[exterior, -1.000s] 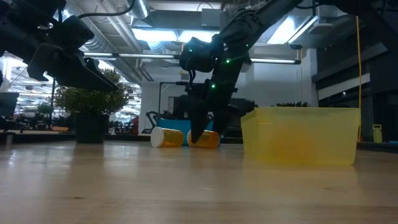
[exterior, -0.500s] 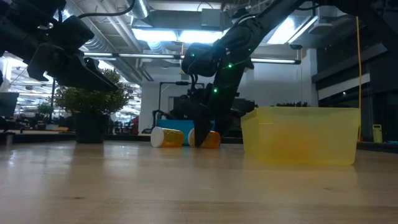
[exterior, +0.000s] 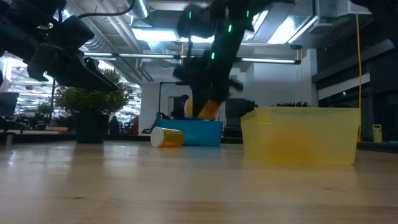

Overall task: Pick and place medicine bottles into bin by pill shape (circle, oval)
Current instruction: Put the right big orange pill bottle into the yellow bin

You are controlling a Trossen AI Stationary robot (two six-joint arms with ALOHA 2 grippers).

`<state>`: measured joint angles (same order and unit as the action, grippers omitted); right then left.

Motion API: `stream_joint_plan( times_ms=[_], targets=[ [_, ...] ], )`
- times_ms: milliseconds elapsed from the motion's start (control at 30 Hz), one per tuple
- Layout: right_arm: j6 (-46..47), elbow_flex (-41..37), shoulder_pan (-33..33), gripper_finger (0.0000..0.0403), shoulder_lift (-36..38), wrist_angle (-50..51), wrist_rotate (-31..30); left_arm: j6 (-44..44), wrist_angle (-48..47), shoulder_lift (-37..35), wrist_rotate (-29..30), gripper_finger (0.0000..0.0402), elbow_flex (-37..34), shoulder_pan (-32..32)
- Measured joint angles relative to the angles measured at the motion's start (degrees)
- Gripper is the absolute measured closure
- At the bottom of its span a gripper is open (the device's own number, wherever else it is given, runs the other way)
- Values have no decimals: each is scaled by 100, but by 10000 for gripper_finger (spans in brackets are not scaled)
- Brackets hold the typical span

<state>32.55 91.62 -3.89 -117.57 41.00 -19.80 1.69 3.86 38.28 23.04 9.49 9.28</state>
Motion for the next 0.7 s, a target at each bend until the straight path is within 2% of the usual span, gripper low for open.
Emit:
stream_joint_plan(
  times_ms=[200,333,567,700],
  targets=[
    [869,693,662,218,290,1395,-1122,0,-3,0,0,233,0,1],
    [1791,908,1055,218,309,2453,-1491,0,2,0,0,233,0,0],
    [3896,932,1649,217,312,4141,-1344,0,2,0,0,233,0,2],
    [4755,932,1975,217,301,4584,-1257,0,2,0,0,233,0,0]
  ],
)
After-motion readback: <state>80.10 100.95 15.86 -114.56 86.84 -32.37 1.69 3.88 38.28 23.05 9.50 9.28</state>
